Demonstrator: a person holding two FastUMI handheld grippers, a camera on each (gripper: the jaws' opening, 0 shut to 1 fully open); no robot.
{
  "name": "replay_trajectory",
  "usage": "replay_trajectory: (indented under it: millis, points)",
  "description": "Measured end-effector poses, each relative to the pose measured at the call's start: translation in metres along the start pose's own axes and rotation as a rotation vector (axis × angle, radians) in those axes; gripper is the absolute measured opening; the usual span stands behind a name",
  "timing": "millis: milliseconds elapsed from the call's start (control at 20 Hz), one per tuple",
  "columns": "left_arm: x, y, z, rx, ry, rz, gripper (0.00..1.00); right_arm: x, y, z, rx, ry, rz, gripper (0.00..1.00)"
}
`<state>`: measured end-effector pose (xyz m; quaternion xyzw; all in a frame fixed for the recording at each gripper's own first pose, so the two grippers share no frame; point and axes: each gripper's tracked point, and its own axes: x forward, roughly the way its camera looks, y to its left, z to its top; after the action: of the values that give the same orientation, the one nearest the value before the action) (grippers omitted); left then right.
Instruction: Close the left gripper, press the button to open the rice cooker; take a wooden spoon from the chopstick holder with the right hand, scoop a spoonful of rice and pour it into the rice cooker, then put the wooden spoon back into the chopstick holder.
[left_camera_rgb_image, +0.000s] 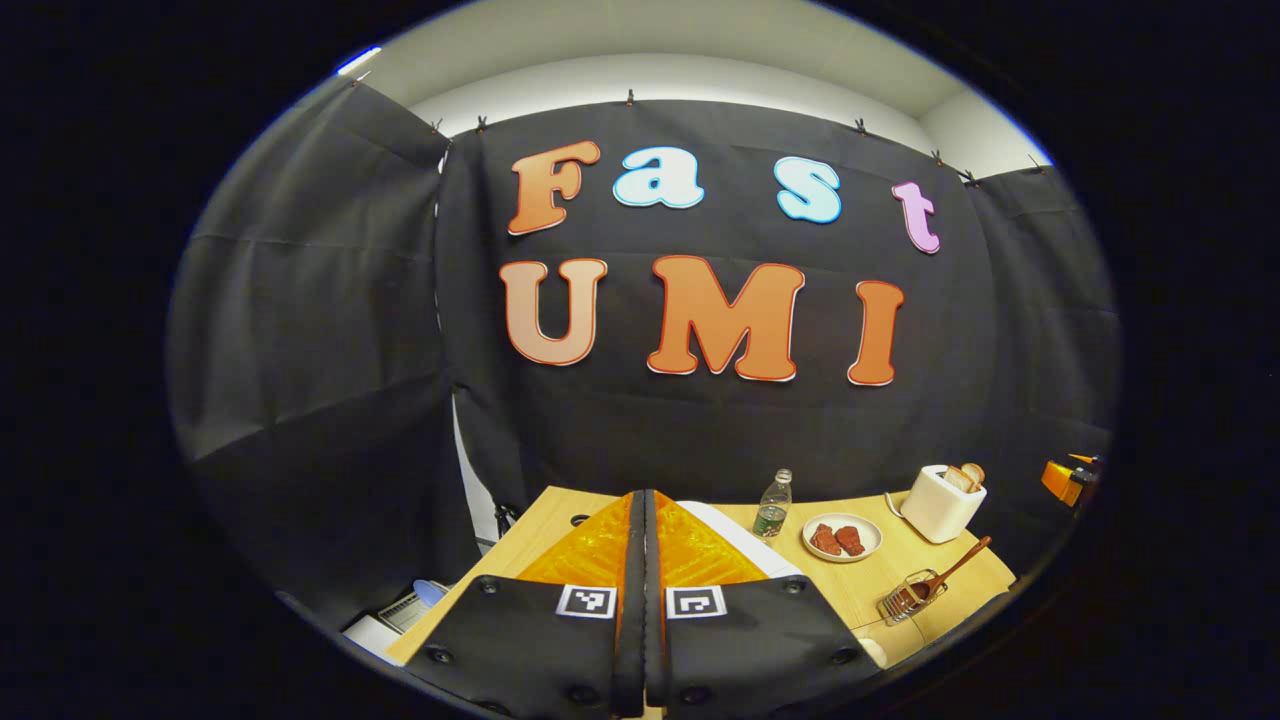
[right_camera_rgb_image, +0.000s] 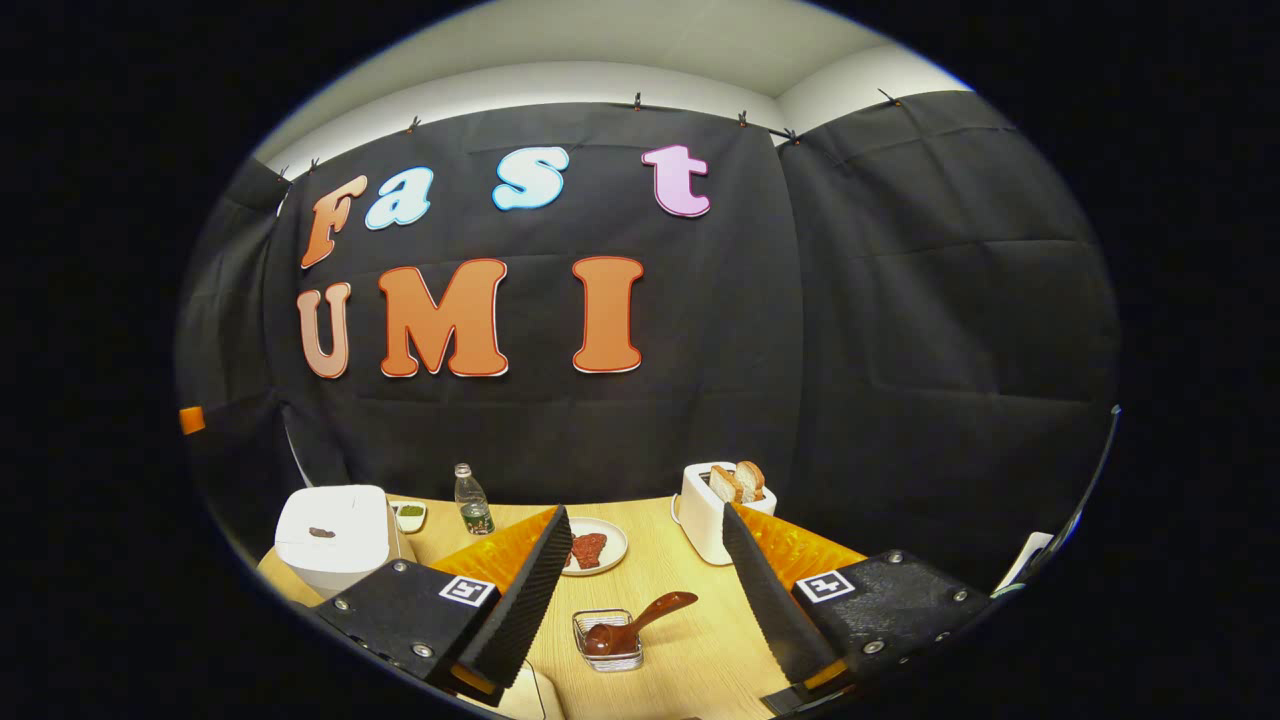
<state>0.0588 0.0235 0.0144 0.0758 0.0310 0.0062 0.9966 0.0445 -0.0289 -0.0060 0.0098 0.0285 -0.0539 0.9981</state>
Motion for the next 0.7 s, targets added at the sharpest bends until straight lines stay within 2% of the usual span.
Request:
replay_trajectory:
  millis: [200,250,300,350,400,700]
  points:
    - [0.029,-0.030,-0.007,0.009,0.039,-0.097,0.05,-0.003,-0.006,-0.002,-0.008,0.005,-0.022,0.94]
    - [0.036,-0.037,-0.014,0.014,0.060,-0.119,0.05,-0.004,-0.009,-0.002,-0.005,0.005,-0.030,0.98]
    - [0.043,-0.044,-0.022,0.020,0.081,-0.139,0.05,-0.005,-0.012,-0.002,-0.003,0.005,-0.036,0.94]
    - [0.052,-0.052,-0.031,0.025,0.101,-0.164,0.05,-0.005,-0.013,-0.002,-0.003,0.007,-0.041,0.98]
    - [0.061,-0.058,-0.041,0.034,0.128,-0.178,0.05,-0.005,-0.016,-0.002,-0.006,0.009,-0.048,0.94]
    - [0.106,-0.080,-0.127,0.077,0.319,-0.239,0.05,-0.011,-0.038,-0.006,-0.022,0.020,-0.095,0.94]
